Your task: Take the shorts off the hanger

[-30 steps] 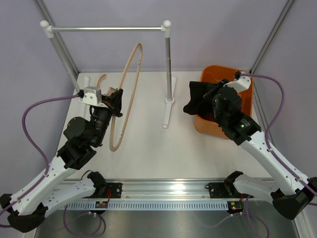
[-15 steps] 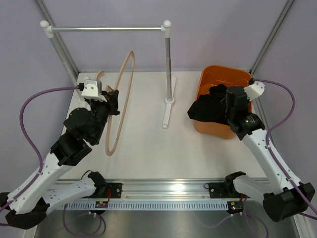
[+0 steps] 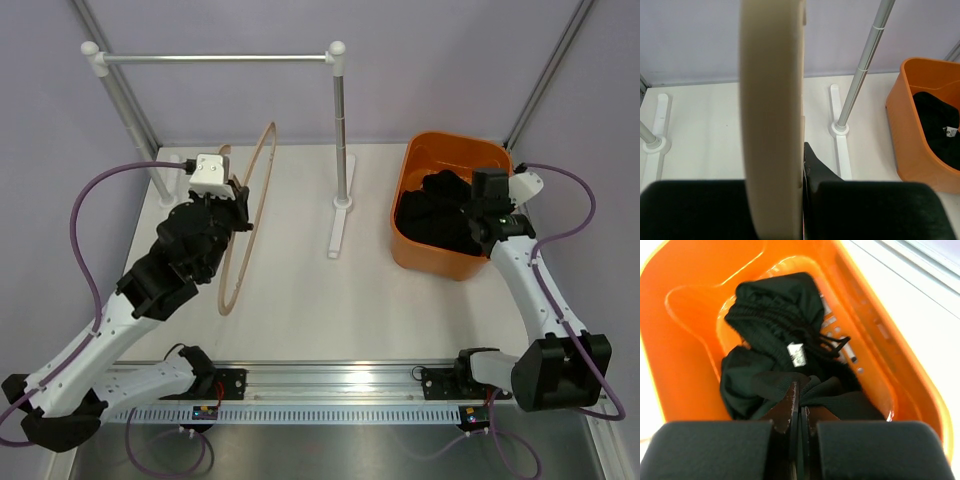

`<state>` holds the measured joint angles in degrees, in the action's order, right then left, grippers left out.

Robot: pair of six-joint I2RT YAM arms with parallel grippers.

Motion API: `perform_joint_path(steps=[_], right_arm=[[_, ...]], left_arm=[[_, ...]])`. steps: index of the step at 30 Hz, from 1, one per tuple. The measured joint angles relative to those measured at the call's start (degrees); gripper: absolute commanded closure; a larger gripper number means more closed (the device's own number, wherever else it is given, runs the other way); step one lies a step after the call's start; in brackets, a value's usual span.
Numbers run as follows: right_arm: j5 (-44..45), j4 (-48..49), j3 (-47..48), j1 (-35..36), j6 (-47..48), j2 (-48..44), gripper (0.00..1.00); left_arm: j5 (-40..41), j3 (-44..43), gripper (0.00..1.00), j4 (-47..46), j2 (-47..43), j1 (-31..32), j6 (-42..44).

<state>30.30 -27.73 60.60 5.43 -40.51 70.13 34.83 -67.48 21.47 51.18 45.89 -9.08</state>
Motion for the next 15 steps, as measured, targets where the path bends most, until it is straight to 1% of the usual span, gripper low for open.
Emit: perform_joint_path(steps=[2, 4, 5, 7, 8, 10, 12, 15], right_arm=[[-1.64, 0.0, -0.11, -2.29, -0.24, 0.0, 0.8], [-3.41, 0.04, -0.11, -3.45, -0.39, 0.0, 0.63], [-4.46, 0.13, -0.11, -3.54, -0.31, 0.0, 0.52], [-6.32, 0.55, -0.15, -3.52, 0.26, -0.13, 0.43], [-7.52, 0.9, -0.28, -3.52, 0.68, -0.42, 0.34], [-9.6, 1.44, -0.59, -3.5, 1.55, -1.57, 0.26], [-12.02, 1.66, -0.68, -3.5, 2.43, -3.34, 0.2], [-15.63, 2.32, -0.61, -3.5, 3.8, -6.27, 0.17]], left_arm=[[-0.02, -0.28, 1.0, 0.33, 0.37, -0.26, -0.02], [-0.04, -0.87, 1.0, 0.94, 0.76, -0.57, -0.02], [-0.07, -1.29, 1.0, 1.18, 1.05, -0.74, -0.04], [-0.24, -2.49, 1.0, 1.81, 1.86, -1.27, -0.02], [-0.39, -3.43, 1.0, 2.14, 2.47, -1.6, -0.02], [-1.42, -5.53, 1.0, 2.86, 4.0, -2.56, 0.0], [-4.22, -7.96, 1.0, 3.69, 5.73, -4.48, 0.0], [-10.38, -11.56, 1.0, 5.46, 8.72, -8.66, -0.11]])
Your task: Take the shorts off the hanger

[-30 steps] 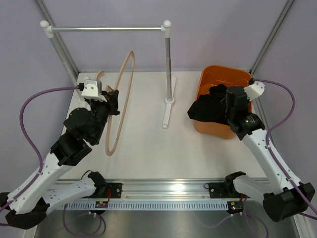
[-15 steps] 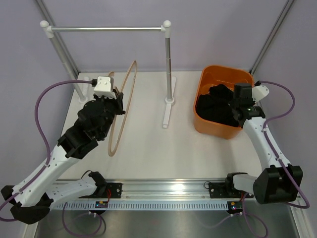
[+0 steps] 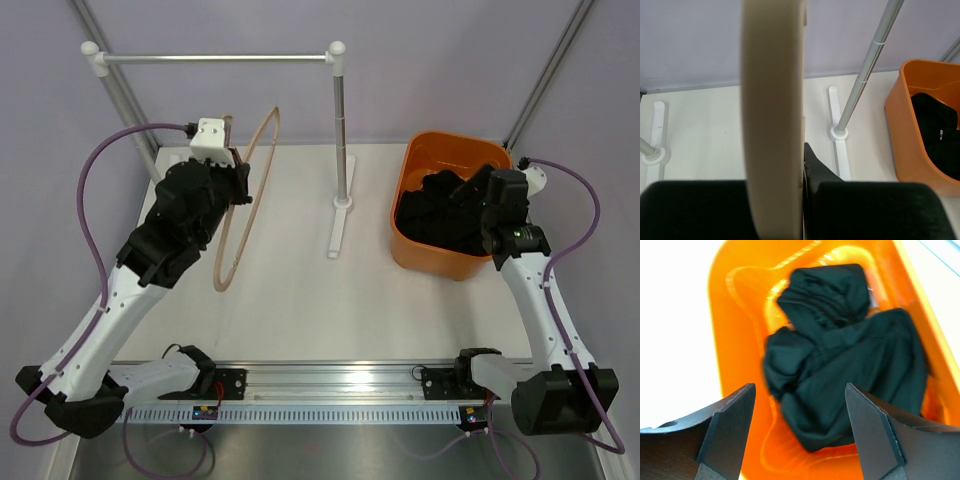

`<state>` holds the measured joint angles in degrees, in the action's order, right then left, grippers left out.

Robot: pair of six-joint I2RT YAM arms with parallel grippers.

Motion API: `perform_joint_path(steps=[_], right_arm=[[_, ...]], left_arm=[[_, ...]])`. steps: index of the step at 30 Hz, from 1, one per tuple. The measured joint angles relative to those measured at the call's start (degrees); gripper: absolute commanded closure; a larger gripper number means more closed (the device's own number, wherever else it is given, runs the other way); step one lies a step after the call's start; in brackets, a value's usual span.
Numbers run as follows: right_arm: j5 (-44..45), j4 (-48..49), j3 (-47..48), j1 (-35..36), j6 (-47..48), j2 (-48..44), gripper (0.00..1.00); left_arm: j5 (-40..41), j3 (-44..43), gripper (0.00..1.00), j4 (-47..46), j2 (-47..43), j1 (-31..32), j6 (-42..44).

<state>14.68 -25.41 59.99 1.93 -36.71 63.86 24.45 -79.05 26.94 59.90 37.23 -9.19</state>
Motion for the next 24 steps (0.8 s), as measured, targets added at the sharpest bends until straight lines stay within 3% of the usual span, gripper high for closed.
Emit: perform_joint_path(steps=[11, 24], right_arm=[[-8.52, -0.66, 2.08, 0.0, 3.39, -7.72, 0.15], [-12.85, -1.07, 2.43, 0.0, 4.81, -10.27, 0.15]], left_arm=[[-16.92, -14.32, 1.0, 4.63, 13.88, -10.67, -0.09], [-18.95, -32.74, 1.0, 4.87, 31.98, -12.2, 1.44]])
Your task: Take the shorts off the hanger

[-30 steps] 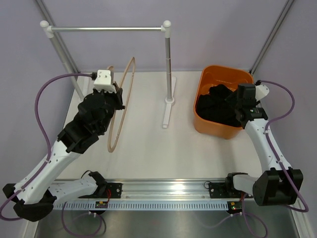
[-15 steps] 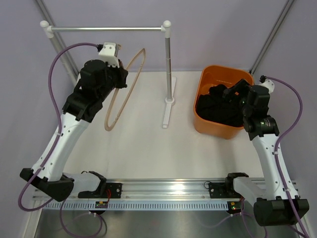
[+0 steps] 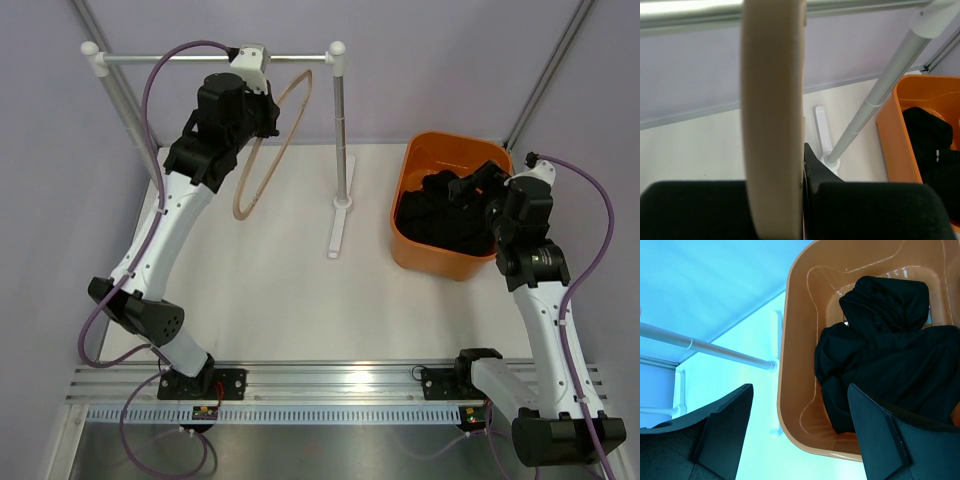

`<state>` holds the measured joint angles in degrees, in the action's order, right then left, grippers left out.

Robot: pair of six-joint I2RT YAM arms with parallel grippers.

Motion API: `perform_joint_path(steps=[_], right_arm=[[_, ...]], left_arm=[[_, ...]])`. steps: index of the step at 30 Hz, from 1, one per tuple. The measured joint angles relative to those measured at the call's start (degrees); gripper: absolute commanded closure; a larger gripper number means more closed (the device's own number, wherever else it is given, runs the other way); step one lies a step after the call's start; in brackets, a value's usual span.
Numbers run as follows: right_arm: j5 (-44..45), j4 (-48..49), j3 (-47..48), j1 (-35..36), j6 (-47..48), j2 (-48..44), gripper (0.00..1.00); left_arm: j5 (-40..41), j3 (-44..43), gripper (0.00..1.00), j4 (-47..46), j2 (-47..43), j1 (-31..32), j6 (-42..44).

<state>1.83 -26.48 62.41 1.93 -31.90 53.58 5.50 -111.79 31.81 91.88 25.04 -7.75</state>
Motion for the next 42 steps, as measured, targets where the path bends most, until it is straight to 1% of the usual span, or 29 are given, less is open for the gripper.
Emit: perform_joint_path(steps=[9, 12, 16, 21, 23, 28, 31, 32, 35, 37, 42], right_arm=[[-0.02, -0.55, 0.0, 0.0, 0.92, -1.42, 0.15], [-0.92, -0.85, 0.0, 0.0, 1.09, -1.68, 0.15], [-1.66, -0.9, -0.02, 0.0, 1.16, -1.7, 0.15], [-2.43, -0.92, -0.24, 0.0, 1.27, -1.84, 0.15], [-2.6, -0.98, -0.33, 0.0, 1.29, -1.9, 0.16], [-2.89, -1.07, -0.52, 0.0, 1.33, -2.03, 0.15], [-2.93, -1.4, -0.72, 0.0, 1.36, -2.21, 0.15], [-2.95, -1.49, -0.72, 0.0, 1.4, -2.25, 0.16], [-2.95, -1.77, -0.72, 0.0, 1.57, -2.38, 0.16], [-2.97, -1.86, -0.72, 0.0, 1.75, -2.45, 0.16], [-2.99, -1.97, -0.72, 0.0, 2.08, -2.47, 0.15]], left_arm=[[2.25, -9.92, 1.0, -1.25, 9.49, -0.7, 1.53], [2.47, -12.33, 1.0, -1.75, 11.43, -1.11, 1.73], [2.51, -13.33, 1.0, -1.73, 12.76, -1.75, 1.73], [2.49, -12.59, 1.0, -1.86, 13.31, -2.64, 1.68], [2.45, -11.41, 0.94, -2.47, 13.31, -2.86, 1.7], [1.92, -8.76, 0.84, -4.07, 13.31, -3.02, 1.73], [1.75, -8.48, 0.75, -4.63, 13.31, -3.02, 1.75], [1.75, -8.13, 0.7, -5.01, 13.29, -3.02, 1.75], [1.64, -6.4, 0.53, -6.27, 12.9, -2.99, 1.9], [1.49, -4.59, 0.44, -6.62, 12.22, -3.02, 2.08], [1.11, -2.56, 0.36, -6.91, 9.94, -3.02, 2.49]])
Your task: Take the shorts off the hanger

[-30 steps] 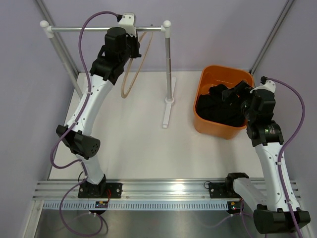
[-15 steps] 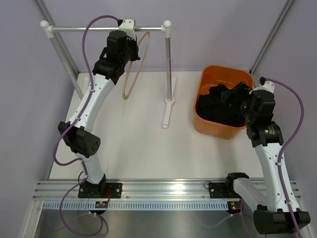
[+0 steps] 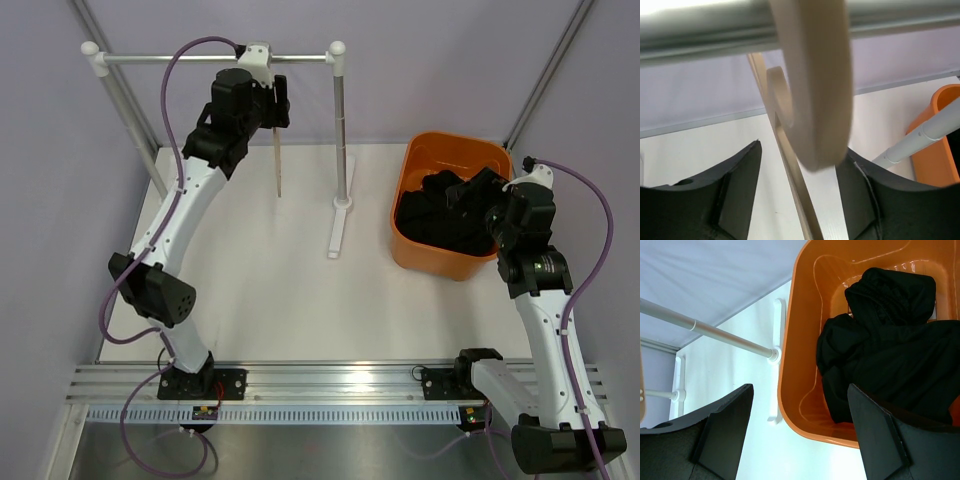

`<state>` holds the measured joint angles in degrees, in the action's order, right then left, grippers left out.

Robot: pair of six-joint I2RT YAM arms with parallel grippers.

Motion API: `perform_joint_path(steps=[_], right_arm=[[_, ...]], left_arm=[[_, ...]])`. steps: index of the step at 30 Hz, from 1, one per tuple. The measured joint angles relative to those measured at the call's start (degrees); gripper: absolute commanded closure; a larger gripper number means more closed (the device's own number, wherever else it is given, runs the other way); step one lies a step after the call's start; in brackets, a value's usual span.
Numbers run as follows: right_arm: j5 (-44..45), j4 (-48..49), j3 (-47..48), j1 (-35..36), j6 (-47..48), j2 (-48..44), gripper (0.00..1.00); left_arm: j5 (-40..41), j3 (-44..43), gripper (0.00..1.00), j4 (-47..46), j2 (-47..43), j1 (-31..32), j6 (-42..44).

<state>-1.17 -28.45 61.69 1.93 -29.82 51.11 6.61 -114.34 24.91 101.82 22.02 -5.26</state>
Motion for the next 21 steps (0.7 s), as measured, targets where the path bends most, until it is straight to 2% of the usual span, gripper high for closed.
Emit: perform_joint_path(steps=[12, 19, 21], right_arm=[[-0.02, -1.16, 0.2, 0.0, 0.87, 0.0, 0.14], [-1.81, -1.46, 1.42, 0.0, 2.86, -0.44, 0.07], [-2.34, -1.42, 1.57, 0.0, 3.32, -1.14, 0.0]], left_arm=[[0.04, 3.1, 0.28, 1.62, -13.99, 0.0, -0.87], [-0.04, 19.85, 0.27, 3.02, -28.17, 0.0, -5.05], [-0.26, 24.59, 0.27, 3.52, -32.35, 0.02, -6.38]])
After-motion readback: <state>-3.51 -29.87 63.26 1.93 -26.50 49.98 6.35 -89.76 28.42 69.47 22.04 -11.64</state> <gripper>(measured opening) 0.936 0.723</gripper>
